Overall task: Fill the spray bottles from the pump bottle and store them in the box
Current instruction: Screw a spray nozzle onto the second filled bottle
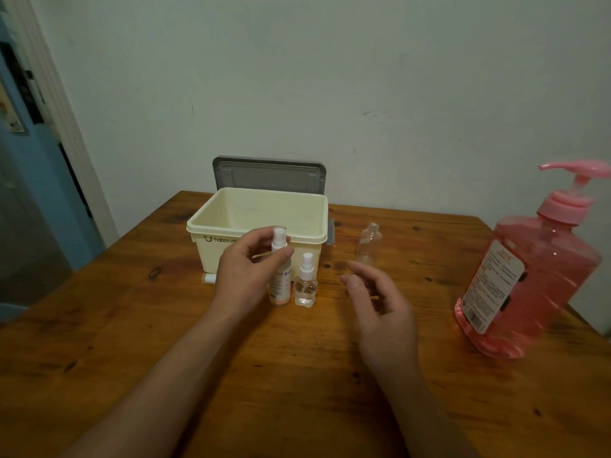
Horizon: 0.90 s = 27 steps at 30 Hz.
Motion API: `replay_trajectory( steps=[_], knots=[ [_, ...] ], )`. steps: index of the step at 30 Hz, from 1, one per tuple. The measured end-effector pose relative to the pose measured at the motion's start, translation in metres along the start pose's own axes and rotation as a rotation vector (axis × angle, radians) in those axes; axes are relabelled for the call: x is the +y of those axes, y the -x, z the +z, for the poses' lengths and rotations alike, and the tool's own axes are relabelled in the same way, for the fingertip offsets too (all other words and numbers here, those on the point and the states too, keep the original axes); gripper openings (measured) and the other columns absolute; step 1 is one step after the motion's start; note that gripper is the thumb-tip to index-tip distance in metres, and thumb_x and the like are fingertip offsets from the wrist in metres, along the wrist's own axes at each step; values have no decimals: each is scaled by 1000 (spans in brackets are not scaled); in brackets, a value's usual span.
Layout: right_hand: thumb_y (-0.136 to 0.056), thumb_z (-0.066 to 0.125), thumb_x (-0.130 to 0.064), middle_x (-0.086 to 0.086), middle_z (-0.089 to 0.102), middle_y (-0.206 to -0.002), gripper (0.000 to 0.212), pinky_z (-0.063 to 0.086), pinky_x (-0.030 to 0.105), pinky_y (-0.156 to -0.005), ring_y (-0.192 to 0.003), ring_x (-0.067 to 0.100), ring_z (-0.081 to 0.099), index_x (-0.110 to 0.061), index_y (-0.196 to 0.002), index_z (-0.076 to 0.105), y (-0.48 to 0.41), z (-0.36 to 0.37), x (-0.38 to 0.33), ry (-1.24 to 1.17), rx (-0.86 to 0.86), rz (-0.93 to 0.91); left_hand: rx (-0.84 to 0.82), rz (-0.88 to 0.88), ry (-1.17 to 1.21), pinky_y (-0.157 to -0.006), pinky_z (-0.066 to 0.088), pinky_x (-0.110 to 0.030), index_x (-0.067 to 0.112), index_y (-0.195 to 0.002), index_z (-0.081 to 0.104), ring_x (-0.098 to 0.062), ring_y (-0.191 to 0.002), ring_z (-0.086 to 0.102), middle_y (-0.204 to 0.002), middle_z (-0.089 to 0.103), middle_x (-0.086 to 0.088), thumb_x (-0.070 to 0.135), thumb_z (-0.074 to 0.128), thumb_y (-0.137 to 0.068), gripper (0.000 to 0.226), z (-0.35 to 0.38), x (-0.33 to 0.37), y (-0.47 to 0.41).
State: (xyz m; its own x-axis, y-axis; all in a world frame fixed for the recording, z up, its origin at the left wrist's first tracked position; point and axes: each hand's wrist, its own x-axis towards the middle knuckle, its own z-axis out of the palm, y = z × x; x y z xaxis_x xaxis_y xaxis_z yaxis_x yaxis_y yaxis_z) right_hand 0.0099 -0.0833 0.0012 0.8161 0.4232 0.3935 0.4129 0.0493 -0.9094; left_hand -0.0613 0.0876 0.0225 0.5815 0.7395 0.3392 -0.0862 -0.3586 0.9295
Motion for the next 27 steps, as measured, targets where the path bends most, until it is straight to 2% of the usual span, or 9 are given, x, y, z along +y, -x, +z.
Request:
replay_trajectory(
  steps=[5, 13, 17, 22, 24, 27],
  knots=[
    [-95, 59, -20, -18, 67, -102, 23, 46, 6, -74, -96, -11, 58, -29, -115, 65, 0, 0, 0, -8, -1, -9, -7, -8, -10, -82, 55, -23, 20, -122, 64, -7, -105, 60, -116, 66, 6, 20, 70, -86, 37, 0, 0, 1],
    [-95, 59, -21, -15, 69, -103, 21, 46, 6, -75, -97, -9, 60, -36, -110, 64, 0, 0, 1, -19, -3, -3, -13, 21, -20, -81, 52, -18, 22, -125, 61, -6, -107, 57, -115, 62, 11, 19, 70, -85, 41, -1, 5, 3],
    [-95, 58, -23, -15, 70, -103, 22, 45, 5, -75, -97, -8, 60, -42, -105, 62, 1, -1, -2, -18, 9, -13, 93, 114, -50, -86, 52, -21, 26, -126, 60, -6, -111, 55, -120, 60, 12, 26, 72, -84, 43, -3, 12, 3],
    [-95, 57, -24, -16, 69, -102, 22, 45, 5, -74, -95, -11, 60, -44, -103, 60, 0, -4, -8, -51, 33, -13, 189, 302, -53, -86, 49, -15, 31, -119, 59, 0, -111, 56, -118, 60, 18, 26, 68, -89, 32, 9, 31, 12],
    [-96, 56, -26, -17, 69, -103, 20, 47, 6, -75, -97, -10, 61, -43, -105, 61, -2, -8, -12, -65, 51, -17, 154, 345, -17, -88, 50, -16, 33, -118, 58, 0, -111, 57, -118, 61, 17, 27, 64, -91, 28, 22, 39, 19],
    [-96, 56, -27, -17, 70, -106, 19, 49, 10, -79, -99, -4, 63, -38, -110, 64, -4, -19, -15, -102, 88, -27, 12, 329, 52, -95, 48, -21, 34, -121, 58, 1, -116, 55, -122, 61, 16, 26, 60, -93, 30, 48, 46, 25]
  ],
)
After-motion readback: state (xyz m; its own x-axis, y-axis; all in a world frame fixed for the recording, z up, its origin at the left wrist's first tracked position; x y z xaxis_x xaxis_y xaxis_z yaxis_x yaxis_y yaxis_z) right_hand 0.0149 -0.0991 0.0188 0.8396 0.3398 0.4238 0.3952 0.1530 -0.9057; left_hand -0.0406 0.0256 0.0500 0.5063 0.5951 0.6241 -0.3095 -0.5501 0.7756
